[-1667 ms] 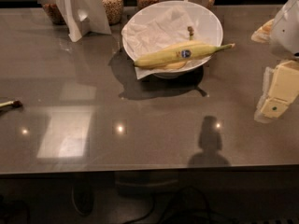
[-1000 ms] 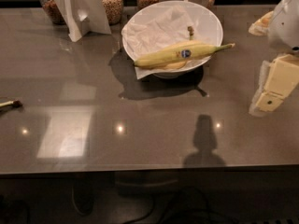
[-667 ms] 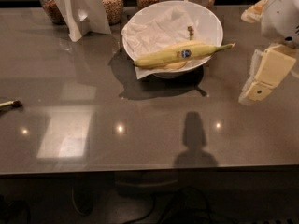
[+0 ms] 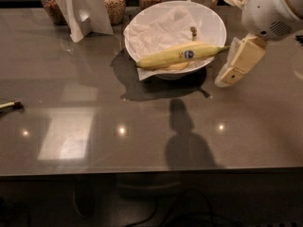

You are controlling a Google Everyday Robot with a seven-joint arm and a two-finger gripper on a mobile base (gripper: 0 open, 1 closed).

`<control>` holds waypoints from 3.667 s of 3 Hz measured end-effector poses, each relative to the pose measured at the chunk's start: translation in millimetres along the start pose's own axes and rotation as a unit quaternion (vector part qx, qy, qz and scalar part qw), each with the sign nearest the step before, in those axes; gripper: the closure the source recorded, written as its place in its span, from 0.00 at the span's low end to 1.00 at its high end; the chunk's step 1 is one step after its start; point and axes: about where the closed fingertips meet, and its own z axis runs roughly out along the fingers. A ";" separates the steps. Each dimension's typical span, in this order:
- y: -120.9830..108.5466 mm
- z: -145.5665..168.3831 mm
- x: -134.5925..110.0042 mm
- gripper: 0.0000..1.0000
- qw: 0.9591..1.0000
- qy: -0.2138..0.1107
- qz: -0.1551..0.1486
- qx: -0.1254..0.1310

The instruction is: Pick banana from white bowl

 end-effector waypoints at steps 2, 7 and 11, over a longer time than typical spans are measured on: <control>-34.9 33.0 -14.1 0.00 0.999 -0.035 -0.027 0.018; -34.8 109.4 -20.2 0.43 0.996 -0.048 -0.069 -0.030; -43.4 144.6 6.8 0.49 0.997 -0.029 -0.069 -0.031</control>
Offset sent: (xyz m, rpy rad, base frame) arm 0.0317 0.0110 0.0014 0.0306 -0.0465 0.0361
